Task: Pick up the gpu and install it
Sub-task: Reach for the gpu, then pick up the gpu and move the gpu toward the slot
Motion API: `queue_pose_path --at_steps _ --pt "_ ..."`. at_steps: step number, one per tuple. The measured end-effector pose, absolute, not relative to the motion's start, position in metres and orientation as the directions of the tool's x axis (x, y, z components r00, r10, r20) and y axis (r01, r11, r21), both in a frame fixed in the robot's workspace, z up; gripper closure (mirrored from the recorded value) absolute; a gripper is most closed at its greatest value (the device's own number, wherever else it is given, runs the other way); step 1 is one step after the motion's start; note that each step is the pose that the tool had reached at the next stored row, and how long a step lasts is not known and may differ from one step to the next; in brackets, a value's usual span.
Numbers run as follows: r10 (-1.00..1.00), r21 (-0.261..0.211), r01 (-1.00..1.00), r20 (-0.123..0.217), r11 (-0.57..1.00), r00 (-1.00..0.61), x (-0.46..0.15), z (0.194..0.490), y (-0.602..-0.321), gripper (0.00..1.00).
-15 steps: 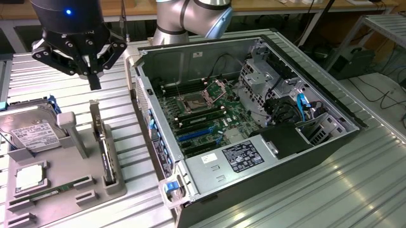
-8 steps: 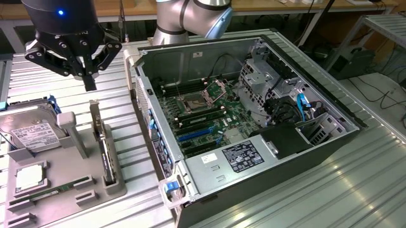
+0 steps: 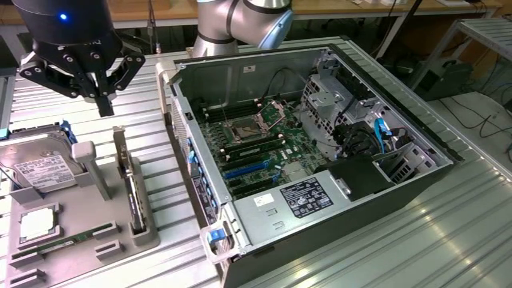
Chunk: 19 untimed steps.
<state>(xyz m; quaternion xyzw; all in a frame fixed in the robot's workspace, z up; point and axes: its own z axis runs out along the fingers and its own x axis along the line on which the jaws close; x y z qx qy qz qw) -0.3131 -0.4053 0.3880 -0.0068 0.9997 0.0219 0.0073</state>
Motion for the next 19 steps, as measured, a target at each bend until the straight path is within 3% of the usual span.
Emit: queue_pose_path --at_steps 14,17,19 --pt "-0.013 0.044 -0.014 -0.015 0.999 -1.0 -0.3135 0.388 -0.4053 0.89" --pt "-0.013 0.044 -0.014 -0.015 0.999 -1.0 -0.3135 0.388 -0.4054 0.7" --pt "-0.013 0.044 -0.014 -0.015 0.999 -1.0 -0.3135 0.388 -0.4054 0.64"
